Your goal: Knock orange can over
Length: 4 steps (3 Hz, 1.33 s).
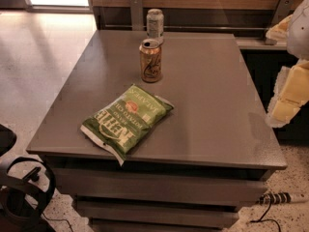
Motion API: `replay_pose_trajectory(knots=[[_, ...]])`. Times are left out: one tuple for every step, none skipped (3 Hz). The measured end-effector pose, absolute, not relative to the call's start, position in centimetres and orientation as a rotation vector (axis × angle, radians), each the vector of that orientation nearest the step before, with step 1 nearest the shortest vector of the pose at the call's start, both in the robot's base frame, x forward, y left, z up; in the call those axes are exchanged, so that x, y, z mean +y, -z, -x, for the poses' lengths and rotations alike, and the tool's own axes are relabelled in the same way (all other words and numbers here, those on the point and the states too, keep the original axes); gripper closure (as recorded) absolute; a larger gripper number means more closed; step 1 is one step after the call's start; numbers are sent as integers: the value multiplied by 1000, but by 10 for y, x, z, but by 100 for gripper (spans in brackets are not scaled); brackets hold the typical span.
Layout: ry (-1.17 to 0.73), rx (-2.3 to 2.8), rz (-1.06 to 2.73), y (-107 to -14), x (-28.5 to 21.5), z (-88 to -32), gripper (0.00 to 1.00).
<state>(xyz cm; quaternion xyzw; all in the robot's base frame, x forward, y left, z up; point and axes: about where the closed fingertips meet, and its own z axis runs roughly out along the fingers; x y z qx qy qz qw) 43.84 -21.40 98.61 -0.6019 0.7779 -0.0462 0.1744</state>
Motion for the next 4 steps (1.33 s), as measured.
replay_pose_trajectory(knots=[[134,2200,1700,-987,-213,-440,0],[132,2173,1627,-992,-201,-463,0],[77,2130,1485,-986,-183,-486,0],[-14,2073,1364,-968,-168,-506,0]])
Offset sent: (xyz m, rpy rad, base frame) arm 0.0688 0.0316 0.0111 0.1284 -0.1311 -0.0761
